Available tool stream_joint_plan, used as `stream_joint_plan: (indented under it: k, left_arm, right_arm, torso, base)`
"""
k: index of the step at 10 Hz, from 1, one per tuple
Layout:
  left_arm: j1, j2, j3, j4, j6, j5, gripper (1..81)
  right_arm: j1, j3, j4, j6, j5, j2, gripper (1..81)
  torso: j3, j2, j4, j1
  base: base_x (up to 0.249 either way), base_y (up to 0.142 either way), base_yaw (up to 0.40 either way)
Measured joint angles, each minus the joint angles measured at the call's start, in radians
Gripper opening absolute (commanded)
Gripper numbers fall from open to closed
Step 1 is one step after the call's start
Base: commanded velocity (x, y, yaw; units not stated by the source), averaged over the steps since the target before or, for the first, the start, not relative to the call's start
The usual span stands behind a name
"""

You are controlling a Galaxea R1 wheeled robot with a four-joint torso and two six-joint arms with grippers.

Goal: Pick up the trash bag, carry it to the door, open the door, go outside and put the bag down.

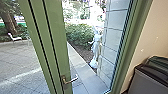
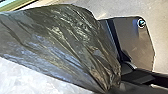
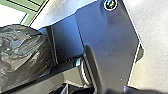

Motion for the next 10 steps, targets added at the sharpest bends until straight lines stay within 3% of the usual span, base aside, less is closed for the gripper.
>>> stream_joint_plan:
  k: [8,10]
  left_arm:
    - [0.006,0.003,-0.001,0.000,0.000,-0.003,1.0]
    - [0.006,0.003,-0.001,0.000,0.009,-0.032,1.0]
  right_arm:
    - [-0.012,-0.001,0.000,0.000,0.010,-0.003,81.1]
    - [-0.010,-0.002,0.000,0.000,0.017,-0.003,81.1]
  torso:
    - [0.000,0.000,0.000,0.000]
    - [0.000,0.000,0.000,0.000]
  base:
    - [0.000,0.000,0.000]
    - [0.000,0.000,0.000]
